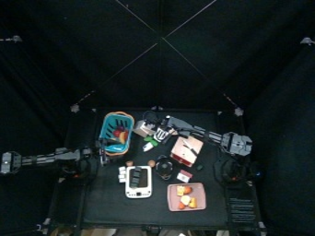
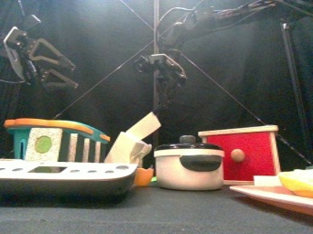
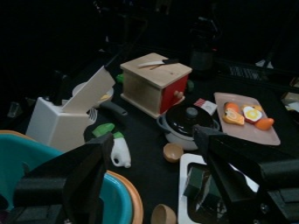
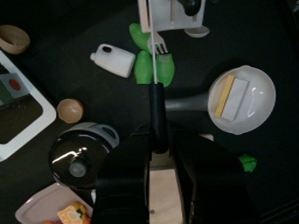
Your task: Put cleaver back in holder
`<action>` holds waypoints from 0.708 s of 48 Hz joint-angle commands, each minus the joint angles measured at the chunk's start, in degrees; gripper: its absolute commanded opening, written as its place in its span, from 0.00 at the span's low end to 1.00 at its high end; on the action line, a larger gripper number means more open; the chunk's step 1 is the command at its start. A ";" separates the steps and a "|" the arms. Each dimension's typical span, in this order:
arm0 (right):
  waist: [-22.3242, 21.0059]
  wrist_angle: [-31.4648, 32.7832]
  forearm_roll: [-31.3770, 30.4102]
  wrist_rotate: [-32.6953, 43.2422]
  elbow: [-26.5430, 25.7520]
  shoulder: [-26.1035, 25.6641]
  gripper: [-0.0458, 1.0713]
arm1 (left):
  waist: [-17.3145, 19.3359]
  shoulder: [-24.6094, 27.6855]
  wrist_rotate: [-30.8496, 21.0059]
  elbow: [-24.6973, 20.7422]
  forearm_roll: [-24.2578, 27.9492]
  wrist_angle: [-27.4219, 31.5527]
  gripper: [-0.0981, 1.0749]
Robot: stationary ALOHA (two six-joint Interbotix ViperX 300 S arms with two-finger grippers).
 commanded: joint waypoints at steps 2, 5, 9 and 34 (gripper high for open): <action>-0.09 2.02 0.00 -0.26 -4.57 -0.09 0.49 | 0.18 0.09 0.00 -0.79 0.00 -0.26 0.96; -0.09 3.43 -0.18 -0.35 -6.15 0.70 0.48 | 0.26 0.18 0.00 -0.79 0.00 -0.18 0.96; -0.18 5.45 -0.18 -0.44 -8.44 1.85 0.49 | 0.18 0.09 0.00 -0.79 0.09 -0.18 0.96; 0.00 14.68 -0.26 -5.19 -20.57 8.88 0.49 | 0.18 0.09 0.00 -0.62 0.00 -0.18 0.96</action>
